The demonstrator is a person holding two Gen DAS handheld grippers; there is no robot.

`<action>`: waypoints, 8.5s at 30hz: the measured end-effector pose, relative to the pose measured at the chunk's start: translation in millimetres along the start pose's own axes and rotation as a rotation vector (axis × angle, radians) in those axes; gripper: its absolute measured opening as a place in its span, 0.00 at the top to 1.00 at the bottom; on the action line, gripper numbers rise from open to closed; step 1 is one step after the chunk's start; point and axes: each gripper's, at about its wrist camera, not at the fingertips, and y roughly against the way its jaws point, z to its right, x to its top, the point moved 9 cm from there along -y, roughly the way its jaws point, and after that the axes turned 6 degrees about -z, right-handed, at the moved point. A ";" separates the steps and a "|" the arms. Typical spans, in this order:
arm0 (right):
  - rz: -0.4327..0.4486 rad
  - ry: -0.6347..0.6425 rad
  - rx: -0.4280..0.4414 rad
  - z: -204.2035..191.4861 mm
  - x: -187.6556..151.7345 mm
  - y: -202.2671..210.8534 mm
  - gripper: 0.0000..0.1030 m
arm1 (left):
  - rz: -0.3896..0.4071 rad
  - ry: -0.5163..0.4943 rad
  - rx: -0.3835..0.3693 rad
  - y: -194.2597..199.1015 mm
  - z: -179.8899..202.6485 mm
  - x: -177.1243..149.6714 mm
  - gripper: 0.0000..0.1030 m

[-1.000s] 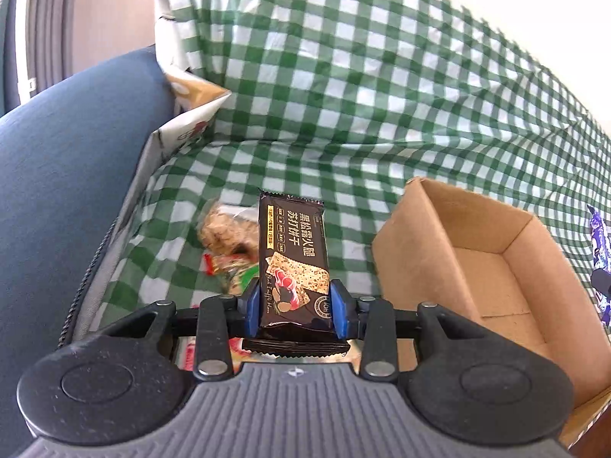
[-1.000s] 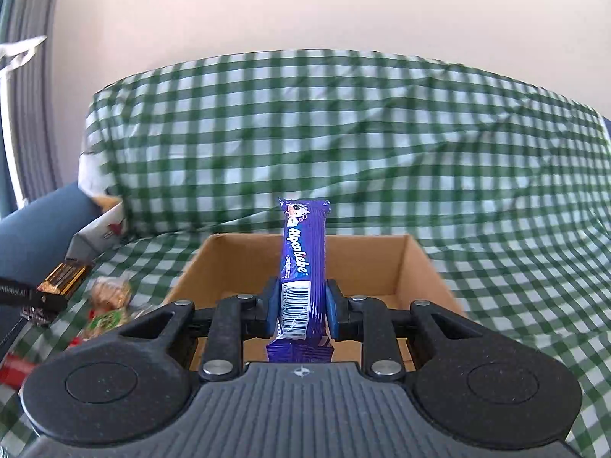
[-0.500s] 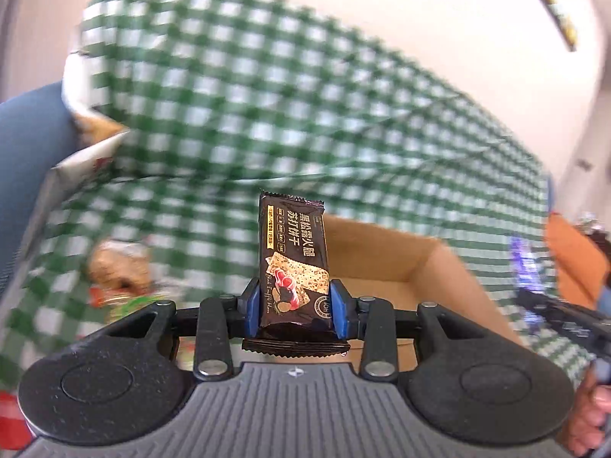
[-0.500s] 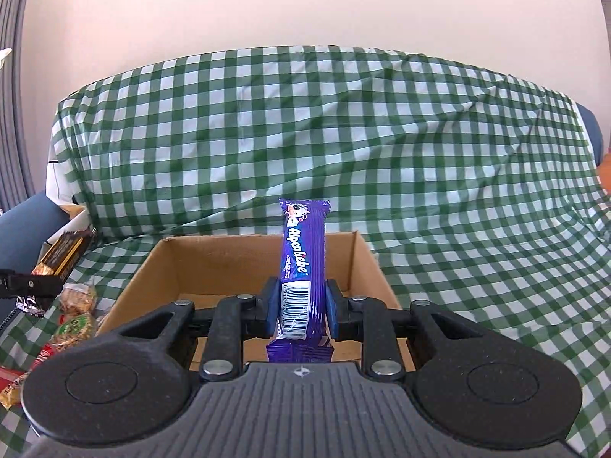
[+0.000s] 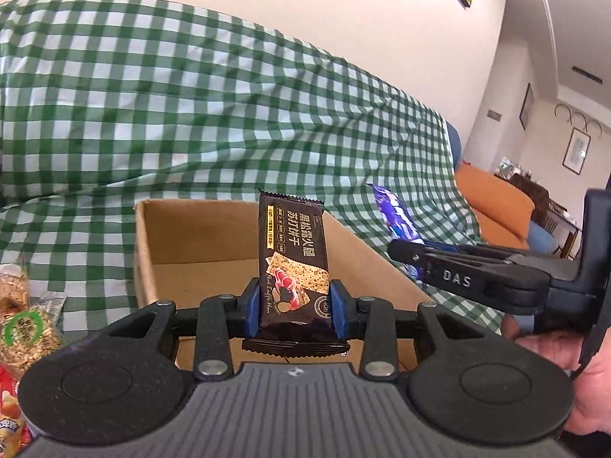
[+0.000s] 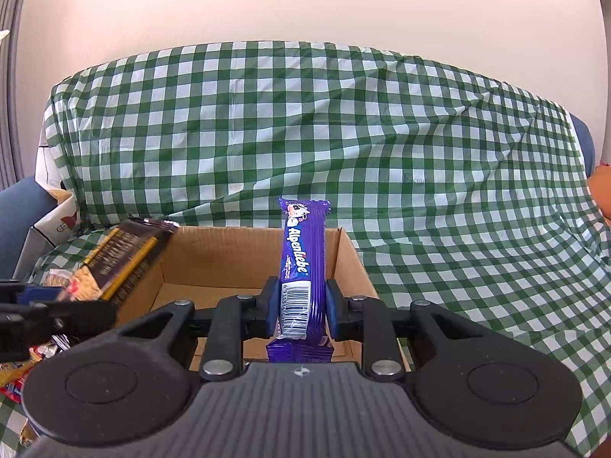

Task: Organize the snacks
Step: 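Carry both bars over the box and open both tools to drop them, then grasp the yellow wafer stick with left tool while right tool grasps white nut bar, then lift the wafer stick with left tool while right tool lifts the nut bar, then carry both snacks over the box and open both tools to release them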

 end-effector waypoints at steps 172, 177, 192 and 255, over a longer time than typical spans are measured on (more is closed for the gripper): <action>-0.527 0.429 0.287 -290.9 -123.5 -77.3 0.63 | -0.518 0.535 0.423 58.8 -262.4 -111.3 0.85; -0.453 0.403 0.289 -287.3 -106.3 -69.5 0.63 | -0.487 0.536 0.418 61.1 -258.5 -105.1 0.86; -0.207 0.402 0.306 -279.7 -54.6 -30.9 0.63 | -0.399 0.526 0.433 81.2 -239.5 -76.5 0.86; -0.033 -0.059 -0.066 9.6 -1.7 -14.5 0.63 | 0.000 0.143 0.188 11.1 -49.3 22.9 0.86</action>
